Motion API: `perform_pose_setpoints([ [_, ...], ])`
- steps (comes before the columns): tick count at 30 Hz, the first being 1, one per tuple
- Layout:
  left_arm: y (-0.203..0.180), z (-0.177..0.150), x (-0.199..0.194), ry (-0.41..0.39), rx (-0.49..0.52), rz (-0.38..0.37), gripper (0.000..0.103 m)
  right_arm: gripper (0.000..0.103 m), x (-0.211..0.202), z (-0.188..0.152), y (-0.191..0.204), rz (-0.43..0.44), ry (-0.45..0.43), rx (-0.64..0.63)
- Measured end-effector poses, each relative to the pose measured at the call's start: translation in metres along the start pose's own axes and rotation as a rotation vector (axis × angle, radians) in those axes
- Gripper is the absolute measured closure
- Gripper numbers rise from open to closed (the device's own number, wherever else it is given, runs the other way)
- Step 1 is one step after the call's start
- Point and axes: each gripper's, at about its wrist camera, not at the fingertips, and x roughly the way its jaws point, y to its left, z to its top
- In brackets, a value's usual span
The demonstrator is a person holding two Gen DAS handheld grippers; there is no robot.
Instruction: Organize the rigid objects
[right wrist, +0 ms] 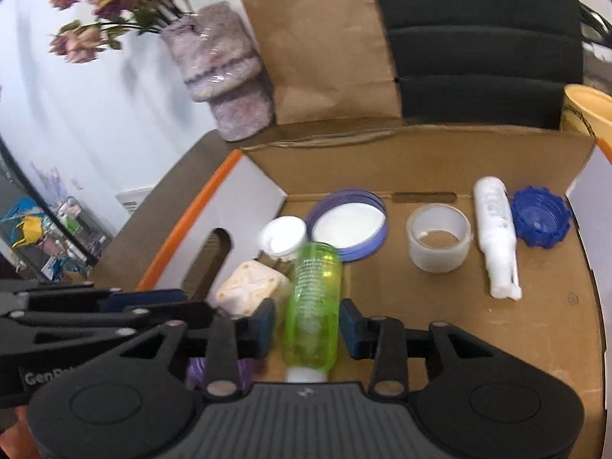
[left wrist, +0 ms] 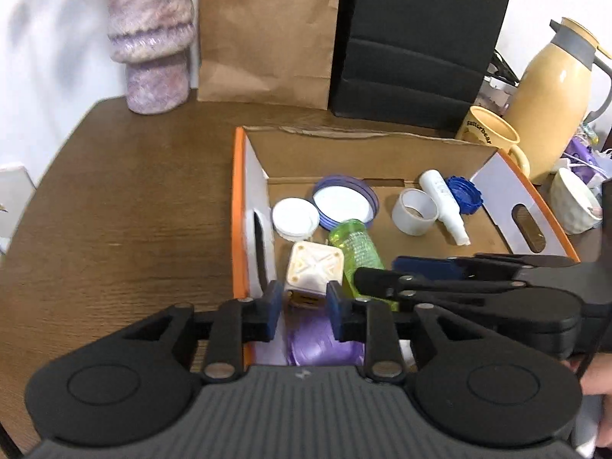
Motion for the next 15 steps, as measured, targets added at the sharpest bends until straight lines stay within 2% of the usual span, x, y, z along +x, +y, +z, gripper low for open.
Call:
perform_pose_setpoints([
  [4,0.0,0.004,-0.021,-0.021,-0.019,0.004,0.059,0.058,-0.035,0.007,-0.003,0.009,-0.042,0.023],
  [6,-0.005,0.006,-0.035,-0.056,-0.016,0.036,0.029,0.052,-0.058,0.011,-0.006,-0.01,-0.065,0.012],
  [7,-0.007,0.005,-0.047,-0.095,-0.015,0.058,0.022,0.05,-0.069,0.011,-0.007,-0.023,-0.075,0.008],
  [9,-0.01,0.002,-0.065,-0.156,-0.025,0.095,0.004,0.036,-0.094,0.011,-0.013,-0.048,-0.098,0.0],
  [10,-0.011,0.0,-0.075,-0.179,-0.043,0.111,0.001,0.03,-0.108,0.009,-0.017,-0.061,-0.111,0.001],
  [11,-0.011,-0.001,-0.083,-0.194,-0.056,0.117,0.0,0.019,-0.118,0.007,-0.021,-0.076,-0.121,0.002],
  [12,-0.012,-0.002,-0.089,-0.203,-0.066,0.128,0.0,0.014,-0.128,0.005,-0.024,-0.096,-0.132,-0.002],
  [15,-0.018,-0.008,-0.111,-0.251,-0.083,0.143,0.0,0.014,-0.16,-0.005,-0.033,-0.183,-0.171,-0.055],
])
